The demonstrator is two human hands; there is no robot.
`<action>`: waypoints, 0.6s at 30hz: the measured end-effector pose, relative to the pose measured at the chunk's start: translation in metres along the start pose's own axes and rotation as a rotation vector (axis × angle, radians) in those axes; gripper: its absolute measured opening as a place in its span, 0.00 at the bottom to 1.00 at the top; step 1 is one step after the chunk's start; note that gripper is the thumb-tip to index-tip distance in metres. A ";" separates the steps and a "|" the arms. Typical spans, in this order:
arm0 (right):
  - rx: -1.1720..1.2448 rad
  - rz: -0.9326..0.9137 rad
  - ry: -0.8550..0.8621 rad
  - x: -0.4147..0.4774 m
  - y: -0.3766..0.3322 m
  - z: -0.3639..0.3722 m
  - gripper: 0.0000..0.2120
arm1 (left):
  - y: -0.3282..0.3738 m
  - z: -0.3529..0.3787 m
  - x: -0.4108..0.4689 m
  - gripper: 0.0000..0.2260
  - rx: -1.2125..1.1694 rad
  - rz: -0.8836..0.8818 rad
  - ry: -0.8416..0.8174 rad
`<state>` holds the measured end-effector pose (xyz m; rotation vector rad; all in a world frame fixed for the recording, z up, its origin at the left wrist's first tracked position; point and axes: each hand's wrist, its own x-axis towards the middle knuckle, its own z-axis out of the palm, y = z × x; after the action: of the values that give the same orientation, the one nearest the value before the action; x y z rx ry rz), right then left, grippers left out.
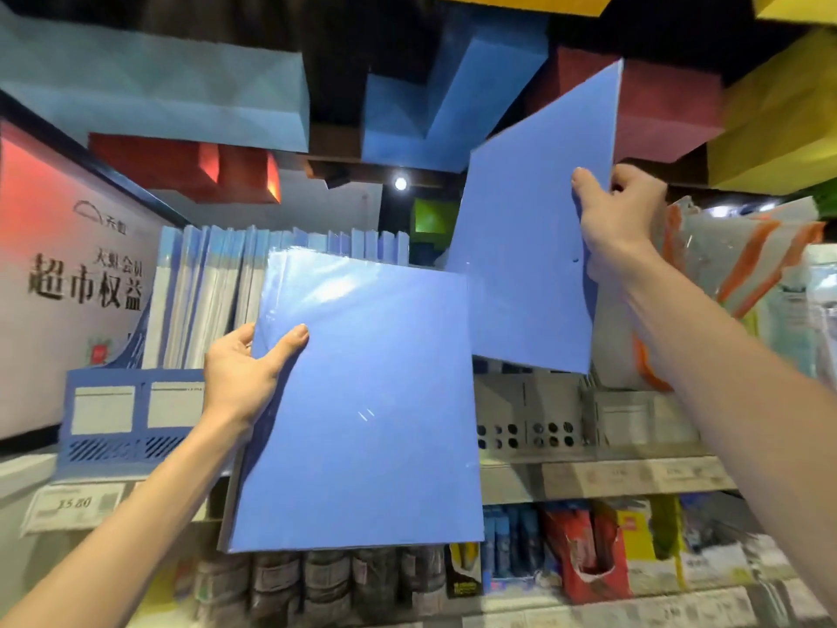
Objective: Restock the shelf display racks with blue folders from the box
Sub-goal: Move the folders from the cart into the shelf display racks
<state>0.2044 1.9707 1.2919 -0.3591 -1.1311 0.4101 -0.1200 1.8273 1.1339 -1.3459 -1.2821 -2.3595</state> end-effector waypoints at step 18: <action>-0.163 0.090 0.027 -0.050 0.035 0.112 0.12 | -0.005 -0.026 0.025 0.08 0.237 0.078 0.039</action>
<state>0.0781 1.9845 1.2791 -0.5584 -1.1276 0.3924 -0.1543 1.8182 1.1432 -1.2471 -1.4188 -2.0944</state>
